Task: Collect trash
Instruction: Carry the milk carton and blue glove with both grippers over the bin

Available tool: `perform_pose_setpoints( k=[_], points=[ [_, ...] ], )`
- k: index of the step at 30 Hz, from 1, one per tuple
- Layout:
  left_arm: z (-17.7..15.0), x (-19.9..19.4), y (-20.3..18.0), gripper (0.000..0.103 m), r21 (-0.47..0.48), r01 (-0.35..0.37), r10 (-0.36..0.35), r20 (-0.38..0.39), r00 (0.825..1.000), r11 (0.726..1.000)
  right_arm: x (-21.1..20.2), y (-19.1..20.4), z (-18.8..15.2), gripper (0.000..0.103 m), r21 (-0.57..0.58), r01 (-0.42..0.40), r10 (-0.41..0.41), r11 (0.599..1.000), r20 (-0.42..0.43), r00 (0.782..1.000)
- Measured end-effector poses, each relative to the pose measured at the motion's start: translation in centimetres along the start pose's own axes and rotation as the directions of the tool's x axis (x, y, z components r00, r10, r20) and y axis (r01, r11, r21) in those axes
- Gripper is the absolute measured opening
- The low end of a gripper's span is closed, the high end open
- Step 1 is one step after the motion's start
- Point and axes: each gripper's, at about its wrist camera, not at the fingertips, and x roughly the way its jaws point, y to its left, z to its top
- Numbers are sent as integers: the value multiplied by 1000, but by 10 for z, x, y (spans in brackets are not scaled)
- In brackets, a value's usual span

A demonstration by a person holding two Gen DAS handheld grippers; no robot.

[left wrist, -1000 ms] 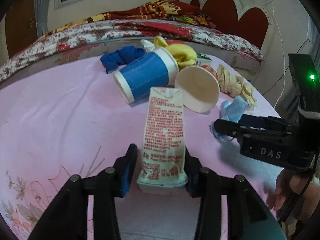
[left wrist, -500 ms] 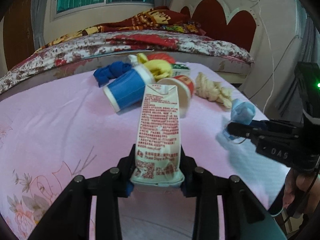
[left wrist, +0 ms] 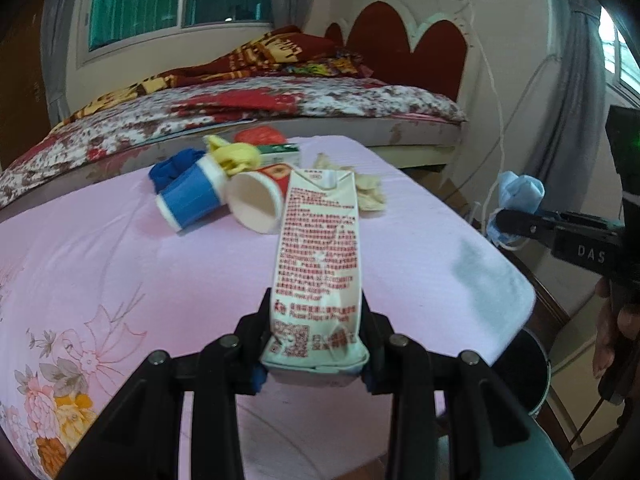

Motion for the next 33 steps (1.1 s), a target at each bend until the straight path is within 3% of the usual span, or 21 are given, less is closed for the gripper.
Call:
perform_pose_setpoints(
  k=[18, 33],
  points=[
    [1, -12, -78, 36, 102, 93, -95, 11, 995, 990, -71, -66, -34, 27, 57, 93, -94, 994, 28, 995],
    [-12, -10, -153, 36, 197, 196, -194, -30, 981, 961, -106, -123, -73, 27, 121, 163, -165, 979, 6, 986]
  ],
)
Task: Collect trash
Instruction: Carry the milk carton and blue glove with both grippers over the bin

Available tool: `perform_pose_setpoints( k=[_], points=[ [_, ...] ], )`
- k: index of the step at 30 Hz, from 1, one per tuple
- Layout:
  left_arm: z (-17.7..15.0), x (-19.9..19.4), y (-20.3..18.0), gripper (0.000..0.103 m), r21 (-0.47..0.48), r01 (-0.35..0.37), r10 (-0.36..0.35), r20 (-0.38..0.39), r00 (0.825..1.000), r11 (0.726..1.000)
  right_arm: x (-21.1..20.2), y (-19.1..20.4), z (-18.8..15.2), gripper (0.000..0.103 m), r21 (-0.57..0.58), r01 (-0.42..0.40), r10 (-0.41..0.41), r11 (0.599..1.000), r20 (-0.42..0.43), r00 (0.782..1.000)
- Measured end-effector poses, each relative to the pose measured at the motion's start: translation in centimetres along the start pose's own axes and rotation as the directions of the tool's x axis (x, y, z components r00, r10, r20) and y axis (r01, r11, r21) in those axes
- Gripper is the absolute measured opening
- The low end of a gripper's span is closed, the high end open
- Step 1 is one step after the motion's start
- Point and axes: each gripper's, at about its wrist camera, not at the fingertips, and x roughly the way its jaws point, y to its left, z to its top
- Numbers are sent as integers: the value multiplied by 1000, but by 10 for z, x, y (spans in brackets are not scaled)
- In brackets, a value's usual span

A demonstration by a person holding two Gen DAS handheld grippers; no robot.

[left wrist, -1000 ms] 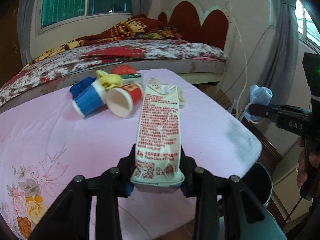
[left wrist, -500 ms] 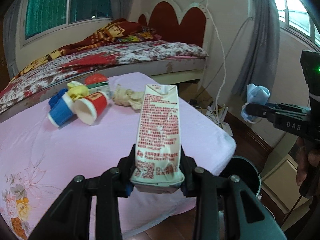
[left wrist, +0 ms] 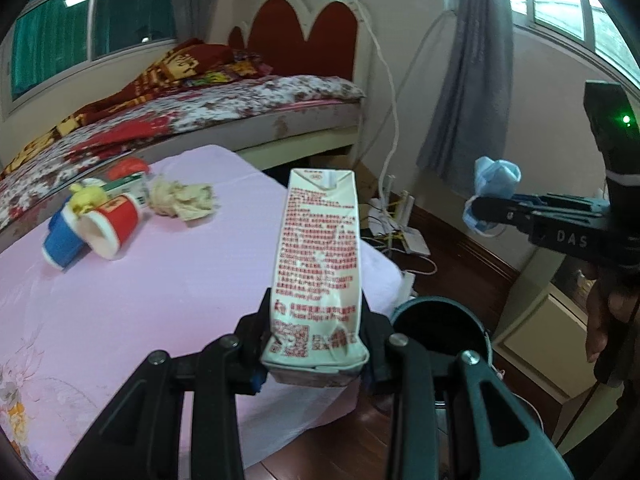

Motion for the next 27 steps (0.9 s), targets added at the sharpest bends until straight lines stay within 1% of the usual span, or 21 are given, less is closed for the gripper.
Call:
perform_pose_setpoints(
  k=[7, 11, 14, 17, 21, 26, 27],
  points=[
    [-5, 14, -36, 36, 46, 55, -54, -29, 998, 997, 2, -38, -29, 27, 28, 44, -42, 999, -50, 998],
    [-11, 24, -61, 36, 76, 90, -86, -56, 995, 993, 7, -64, -53, 27, 63, 62, -57, 996, -80, 995],
    [-17, 31, -78, 36, 100, 120, -112, -82, 990, 988, 14, -81, -73, 27, 75, 76, -67, 994, -123, 990],
    [-26, 42, -92, 36, 117, 151, -137, -119, 983, 982, 18, -90, -91, 27, 50, 92, -83, 995, -155, 984],
    [-41, 55, -109, 36, 133, 192, -169, -170, 971, 972, 25, -106, -116, 27, 53, 80, -68, 995, -200, 977],
    [-56, 77, -123, 36, 131, 236, -202, -232, 952, 963, 39, -117, -142, 27, 52, 64, -49, 997, -247, 968],
    [-60, 84, -125, 36, 125, 246, -209, -252, 945, 961, 43, -118, -145, 27, 52, 59, -43, 997, -257, 966]
  ],
)
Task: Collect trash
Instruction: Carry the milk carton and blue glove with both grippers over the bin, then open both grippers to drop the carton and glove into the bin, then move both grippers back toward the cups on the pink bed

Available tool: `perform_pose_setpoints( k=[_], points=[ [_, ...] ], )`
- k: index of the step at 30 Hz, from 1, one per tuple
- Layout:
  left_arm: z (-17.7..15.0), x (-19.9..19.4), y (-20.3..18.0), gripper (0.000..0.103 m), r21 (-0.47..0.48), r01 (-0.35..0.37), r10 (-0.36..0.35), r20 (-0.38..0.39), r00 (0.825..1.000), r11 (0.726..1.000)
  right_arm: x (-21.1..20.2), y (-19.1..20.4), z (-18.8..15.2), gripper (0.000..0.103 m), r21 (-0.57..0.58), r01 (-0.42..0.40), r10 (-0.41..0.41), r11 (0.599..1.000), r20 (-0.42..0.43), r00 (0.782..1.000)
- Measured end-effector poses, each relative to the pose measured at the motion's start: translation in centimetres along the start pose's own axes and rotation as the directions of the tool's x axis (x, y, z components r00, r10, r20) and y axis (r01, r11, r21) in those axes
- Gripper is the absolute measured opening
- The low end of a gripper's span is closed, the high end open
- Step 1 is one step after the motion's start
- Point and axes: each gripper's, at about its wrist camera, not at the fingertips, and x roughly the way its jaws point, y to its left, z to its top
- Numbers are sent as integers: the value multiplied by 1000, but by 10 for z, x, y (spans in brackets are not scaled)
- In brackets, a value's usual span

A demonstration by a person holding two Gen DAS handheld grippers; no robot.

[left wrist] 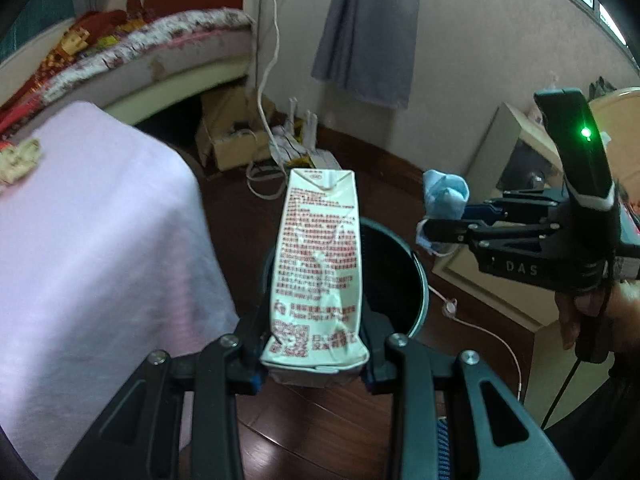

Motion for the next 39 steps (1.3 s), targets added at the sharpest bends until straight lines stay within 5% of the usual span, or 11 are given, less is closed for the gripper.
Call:
perform_pose_setpoints(
  k=[26, 27, 28, 29, 30, 39],
  points=[
    [-10, 94, 16, 39, -90, 102, -116, -172, 978, 991, 98, -2, -21, 29, -81, -27, 13, 996, -169, 985],
    [-11, 97, 19, 57, -107, 96, -115, -182, 976, 990, 100, -1, -21, 34, -85, -33, 18, 996, -175, 984],
    [-12, 98, 21, 70, -118, 73, -95, -193, 977, 990, 102, 0, -22, 50, -94, -29, 11, 995, -181, 983],
    [-13, 97, 24, 94, -129, 45, -69, -187, 980, 991, 105, 1, -24, 64, -113, 7, -29, 994, -190, 981],
    [-15, 94, 27, 102, -139, 18, -42, -172, 984, 990, 107, 1, -26, 89, -130, 53, -78, 990, -191, 979],
    [-26, 66, 37, 102, -116, -139, 121, -147, 982, 984, 94, -14, -31, 101, -91, 102, -119, 991, -213, 970]
  ],
)
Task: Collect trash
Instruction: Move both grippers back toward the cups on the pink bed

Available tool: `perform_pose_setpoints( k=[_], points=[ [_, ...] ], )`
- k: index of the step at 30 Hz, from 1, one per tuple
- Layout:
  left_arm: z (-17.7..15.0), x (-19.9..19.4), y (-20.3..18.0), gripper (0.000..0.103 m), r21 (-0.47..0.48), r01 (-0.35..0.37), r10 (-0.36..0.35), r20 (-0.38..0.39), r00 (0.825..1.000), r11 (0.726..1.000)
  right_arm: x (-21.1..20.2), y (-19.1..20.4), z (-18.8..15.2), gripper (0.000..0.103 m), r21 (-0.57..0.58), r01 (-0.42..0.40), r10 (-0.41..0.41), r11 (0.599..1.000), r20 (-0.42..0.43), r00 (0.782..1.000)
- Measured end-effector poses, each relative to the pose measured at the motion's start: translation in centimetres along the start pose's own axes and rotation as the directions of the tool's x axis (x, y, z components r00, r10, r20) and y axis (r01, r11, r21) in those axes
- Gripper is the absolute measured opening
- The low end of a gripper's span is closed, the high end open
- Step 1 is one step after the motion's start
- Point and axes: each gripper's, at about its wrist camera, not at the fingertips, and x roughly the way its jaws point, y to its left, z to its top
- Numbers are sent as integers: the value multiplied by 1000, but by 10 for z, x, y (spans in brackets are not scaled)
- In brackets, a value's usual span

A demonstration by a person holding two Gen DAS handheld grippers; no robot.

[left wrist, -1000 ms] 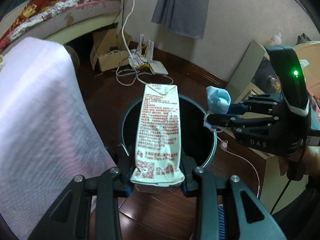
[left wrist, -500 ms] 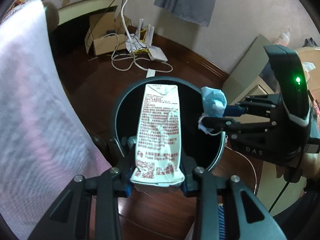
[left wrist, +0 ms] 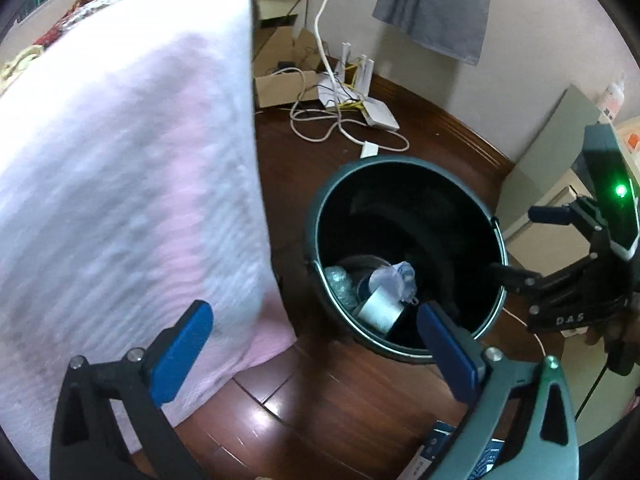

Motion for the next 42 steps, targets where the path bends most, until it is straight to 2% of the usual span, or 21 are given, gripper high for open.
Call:
perform_pose_setpoints(
  k=[10, 15, 26, 31, 38, 42],
  points=[
    [-5, -34, 8, 102, -13, -23, 23, 52, 998, 1000, -51, 21, 6, 103, -29, 13, -11, 999, 76, 997],
    [-5, -53, 14, 102, -29, -36, 38, 80, 996, 999, -77, 30, 8, 103, 12, -6, 4, 1000, 114, 993],
    [-10, -101, 37, 102, -73, -103, 113, 157, 981, 992, -124, 68, 15, 103, -29, -32, 37, 999, 198, 980],
    [-11, -133, 55, 102, -99, -121, 140, 222, 965, 988, -146, 87, 33, 103, -59, -57, 71, 997, 274, 959],
    [-12, -164, 100, 102, -184, -118, 169, 289, 942, 976, -173, 116, 65, 103, -51, -84, 98, 995, 408, 908],
    [-18, -178, 128, 101, -218, -160, 224, 311, 924, 963, -177, 141, 83, 103, -76, -112, 134, 991, 424, 896]
  ],
)
